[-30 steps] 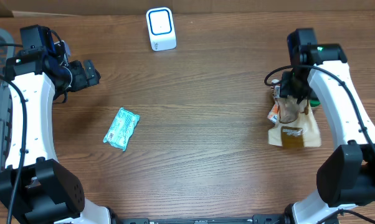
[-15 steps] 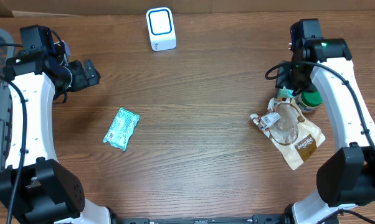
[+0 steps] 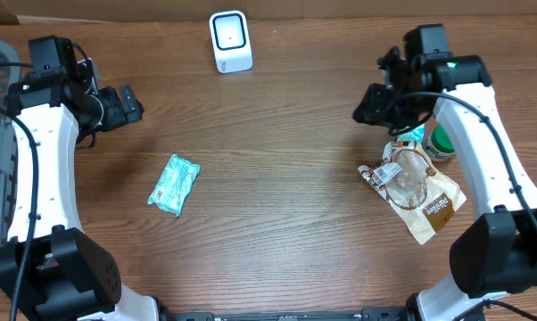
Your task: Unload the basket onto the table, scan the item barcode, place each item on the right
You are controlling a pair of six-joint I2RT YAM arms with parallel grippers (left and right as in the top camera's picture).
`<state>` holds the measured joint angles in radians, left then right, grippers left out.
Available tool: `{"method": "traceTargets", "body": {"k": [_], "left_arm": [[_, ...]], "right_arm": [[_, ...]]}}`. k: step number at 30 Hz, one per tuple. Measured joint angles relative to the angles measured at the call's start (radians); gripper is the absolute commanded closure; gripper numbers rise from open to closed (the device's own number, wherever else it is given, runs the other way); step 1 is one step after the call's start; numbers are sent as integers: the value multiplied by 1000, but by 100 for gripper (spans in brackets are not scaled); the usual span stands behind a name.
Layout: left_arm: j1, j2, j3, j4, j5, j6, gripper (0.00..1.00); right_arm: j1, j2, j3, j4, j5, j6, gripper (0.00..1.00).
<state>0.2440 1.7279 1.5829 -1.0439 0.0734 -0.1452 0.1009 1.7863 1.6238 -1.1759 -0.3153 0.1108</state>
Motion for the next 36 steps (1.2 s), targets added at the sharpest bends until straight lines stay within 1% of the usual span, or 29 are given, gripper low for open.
{"method": "traceTargets", "body": {"k": [5, 7, 15, 20, 27, 32, 33, 34, 35, 36], "left_arm": [[0, 0, 0, 0, 0, 0, 1], [0, 0, 0, 0, 0, 0, 0], [0, 0, 0, 0, 0, 0, 0], [0, 0, 0, 1, 0, 0, 1], [0, 0, 0, 41, 5, -5, 0], [0, 0, 0, -12, 87, -47, 0], [0, 0, 0, -16, 101, -53, 11], [0, 0, 0, -19, 114, -59, 31], [0, 0, 0, -28, 124, -63, 48], [0, 0, 0, -35, 131, -59, 62]], "right_arm": [[31, 1, -50, 69, -29, 38, 66], [31, 1, -71, 90, -31, 57, 60], [31, 1, -139, 146, -1, 89, 56], [31, 2, -166, 167, 12, 95, 55], [31, 2, -167, 169, 16, 95, 55], [31, 2, -167, 169, 16, 95, 55], [31, 2, -167, 170, 16, 95, 55], [31, 2, -167, 169, 16, 95, 55], [31, 2, -167, 169, 16, 95, 55], [31, 2, -167, 170, 17, 96, 55]]}}
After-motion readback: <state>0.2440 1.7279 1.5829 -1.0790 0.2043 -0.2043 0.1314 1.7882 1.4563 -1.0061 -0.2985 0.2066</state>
